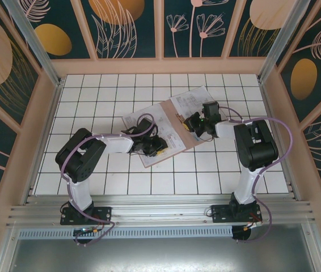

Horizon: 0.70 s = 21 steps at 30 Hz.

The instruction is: Put the files into the folder

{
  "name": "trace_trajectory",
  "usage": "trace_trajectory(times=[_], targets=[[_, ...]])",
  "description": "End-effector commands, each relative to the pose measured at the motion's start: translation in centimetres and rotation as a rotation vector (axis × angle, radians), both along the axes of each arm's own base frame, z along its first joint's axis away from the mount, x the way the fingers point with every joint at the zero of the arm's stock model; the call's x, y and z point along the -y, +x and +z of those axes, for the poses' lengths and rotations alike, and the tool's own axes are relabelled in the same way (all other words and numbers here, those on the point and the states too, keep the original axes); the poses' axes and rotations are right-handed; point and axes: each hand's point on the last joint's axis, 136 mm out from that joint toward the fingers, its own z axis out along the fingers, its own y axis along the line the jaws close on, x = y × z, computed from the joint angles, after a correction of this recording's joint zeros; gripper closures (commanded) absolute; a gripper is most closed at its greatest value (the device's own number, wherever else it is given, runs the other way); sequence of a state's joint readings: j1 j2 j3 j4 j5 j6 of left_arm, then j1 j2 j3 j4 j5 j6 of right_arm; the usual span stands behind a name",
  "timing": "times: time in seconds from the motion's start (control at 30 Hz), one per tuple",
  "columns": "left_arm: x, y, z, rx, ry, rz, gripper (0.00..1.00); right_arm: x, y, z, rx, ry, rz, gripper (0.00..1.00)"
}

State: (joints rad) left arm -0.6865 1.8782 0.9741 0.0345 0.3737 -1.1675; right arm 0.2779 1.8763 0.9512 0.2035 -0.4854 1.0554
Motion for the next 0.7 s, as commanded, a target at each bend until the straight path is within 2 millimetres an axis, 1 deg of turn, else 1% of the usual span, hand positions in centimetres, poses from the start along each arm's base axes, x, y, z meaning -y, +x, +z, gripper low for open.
trace_trajectory(times=[0.0, 0.33, 0.67], targets=[[-2.9, -2.4, -2.8, -0.111, 0.115, 0.037, 0.71, 4.6, -4.8, -7.3, -0.259, -0.188, -0.069, 1.0], [-3.2, -2.5, -2.7, -0.108, 0.121, 0.045, 0.71, 6.1, -6.1, -9.6, -0.341, -0.298, -0.042, 1.0], [-3.4, -2.5, -2.8, -0.109, 0.126, 0.05, 0.71, 7.5, -6.6, -10.3, -0.406, -0.396, -0.062, 1.0]])
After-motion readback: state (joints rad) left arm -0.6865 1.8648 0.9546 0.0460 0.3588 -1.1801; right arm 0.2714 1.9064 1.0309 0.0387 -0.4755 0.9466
